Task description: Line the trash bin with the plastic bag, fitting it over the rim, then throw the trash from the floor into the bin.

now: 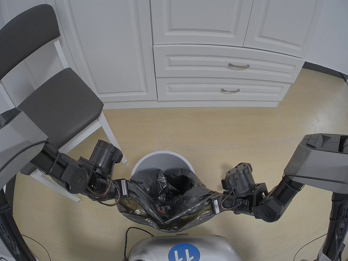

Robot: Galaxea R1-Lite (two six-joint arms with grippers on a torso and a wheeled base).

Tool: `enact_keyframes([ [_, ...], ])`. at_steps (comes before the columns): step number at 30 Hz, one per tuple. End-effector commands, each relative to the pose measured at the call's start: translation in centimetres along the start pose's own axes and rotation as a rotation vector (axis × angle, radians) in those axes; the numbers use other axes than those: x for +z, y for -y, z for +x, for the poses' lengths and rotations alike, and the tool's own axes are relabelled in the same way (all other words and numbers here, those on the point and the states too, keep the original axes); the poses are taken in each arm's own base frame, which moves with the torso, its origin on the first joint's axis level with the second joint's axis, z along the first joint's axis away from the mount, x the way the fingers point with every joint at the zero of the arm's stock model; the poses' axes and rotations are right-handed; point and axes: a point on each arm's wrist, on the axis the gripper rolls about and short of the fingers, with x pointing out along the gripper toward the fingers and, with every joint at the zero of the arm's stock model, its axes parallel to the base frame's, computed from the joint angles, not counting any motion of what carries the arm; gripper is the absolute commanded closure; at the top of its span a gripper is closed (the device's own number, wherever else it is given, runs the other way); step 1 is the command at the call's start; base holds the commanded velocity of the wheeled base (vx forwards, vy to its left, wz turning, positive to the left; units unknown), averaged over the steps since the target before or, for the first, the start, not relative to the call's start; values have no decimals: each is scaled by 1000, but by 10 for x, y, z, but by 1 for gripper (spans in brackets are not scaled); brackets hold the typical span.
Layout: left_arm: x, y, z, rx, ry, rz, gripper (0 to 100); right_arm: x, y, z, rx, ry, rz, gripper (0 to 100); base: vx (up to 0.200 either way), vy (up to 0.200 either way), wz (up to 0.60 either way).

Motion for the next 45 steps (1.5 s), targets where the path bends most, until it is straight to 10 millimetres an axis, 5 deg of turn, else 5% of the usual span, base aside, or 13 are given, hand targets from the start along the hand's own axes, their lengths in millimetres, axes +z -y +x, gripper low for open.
enact_keyframes([
  [1, -3, 1, 8, 20, -12, 8, 100, 2, -1, 2, 2, 6, 3, 100, 0, 0, 0],
  [8, -6, 10, 37, 113, 79, 8, 100, 4, -3, 18, -36, 39, 18, 100, 0, 0, 0],
  [17, 8, 18, 51, 95, 176, -8, 100, 7, 0, 25, -28, 122, 37, 100, 0, 0, 0],
  [23, 19, 11, 49, 103, 197, -7, 100, 5, 2, 35, -39, 110, 37, 100, 0, 0, 0],
  [38, 5, 8, 40, 110, 171, 30, 100, -2, 4, 34, -43, 91, 24, 100, 0, 0, 0],
  [39, 5, 8, 40, 110, 171, 30, 100, -3, 4, 33, -44, 88, 21, 0, 0, 0, 0],
  [45, 6, 11, 34, 97, 184, 30, 100, 5, 13, 7, -32, 97, -4, 0, 0, 0, 0],
])
